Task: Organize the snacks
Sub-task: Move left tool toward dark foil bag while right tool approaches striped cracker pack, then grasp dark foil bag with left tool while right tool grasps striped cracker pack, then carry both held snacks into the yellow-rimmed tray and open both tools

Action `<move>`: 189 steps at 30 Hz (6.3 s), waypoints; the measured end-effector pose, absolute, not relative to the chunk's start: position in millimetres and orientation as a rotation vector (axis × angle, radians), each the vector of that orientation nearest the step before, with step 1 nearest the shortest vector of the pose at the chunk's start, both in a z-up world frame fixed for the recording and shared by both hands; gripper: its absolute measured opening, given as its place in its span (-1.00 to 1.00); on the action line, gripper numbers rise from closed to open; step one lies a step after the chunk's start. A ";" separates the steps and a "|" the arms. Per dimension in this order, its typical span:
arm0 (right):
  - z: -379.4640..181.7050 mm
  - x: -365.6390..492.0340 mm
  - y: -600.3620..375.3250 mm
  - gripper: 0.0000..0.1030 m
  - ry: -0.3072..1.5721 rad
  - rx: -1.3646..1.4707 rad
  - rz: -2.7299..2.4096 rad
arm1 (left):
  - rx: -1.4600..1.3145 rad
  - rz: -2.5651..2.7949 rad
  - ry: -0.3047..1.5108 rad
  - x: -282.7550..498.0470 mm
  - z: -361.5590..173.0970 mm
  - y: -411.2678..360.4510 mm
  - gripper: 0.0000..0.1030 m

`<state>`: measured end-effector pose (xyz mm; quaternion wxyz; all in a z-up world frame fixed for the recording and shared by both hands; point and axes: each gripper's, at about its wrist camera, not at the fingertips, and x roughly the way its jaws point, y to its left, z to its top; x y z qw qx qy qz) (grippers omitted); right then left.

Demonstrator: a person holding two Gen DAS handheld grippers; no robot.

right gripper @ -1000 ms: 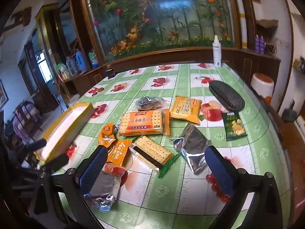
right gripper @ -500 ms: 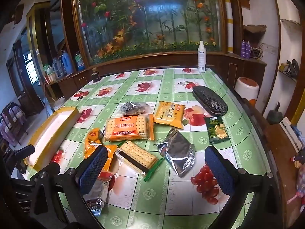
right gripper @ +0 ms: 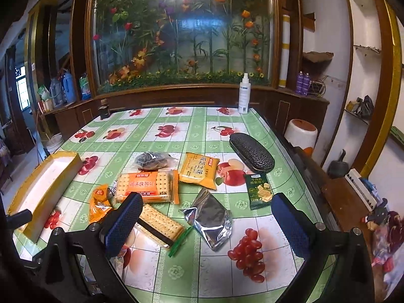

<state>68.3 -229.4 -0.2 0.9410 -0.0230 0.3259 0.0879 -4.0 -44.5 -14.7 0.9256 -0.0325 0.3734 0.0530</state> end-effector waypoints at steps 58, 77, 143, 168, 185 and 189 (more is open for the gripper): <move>-77.6 95.8 -194.7 0.91 0.912 -0.064 0.740 | -0.074 0.083 0.997 20.2 -76.9 -59.2 1.00; -121.9 139.0 -159.4 0.45 1.043 -0.280 0.882 | -0.081 0.143 1.076 40.2 -104.4 -44.7 0.99; -39.7 53.7 -107.9 -0.08 0.878 -0.081 0.900 | -0.121 0.342 0.828 -19.6 -49.9 73.6 0.15; -81.9 72.8 133.9 -0.08 0.949 -0.192 1.147 | -0.249 0.637 0.873 -11.5 -72.8 219.9 0.15; -87.7 85.9 117.2 0.26 0.956 -0.087 1.138 | -0.219 0.685 0.888 -14.2 -72.3 222.8 0.39; -75.9 104.0 71.1 0.63 0.966 0.207 1.184 | -0.259 0.657 0.827 -19.5 -56.1 216.5 0.40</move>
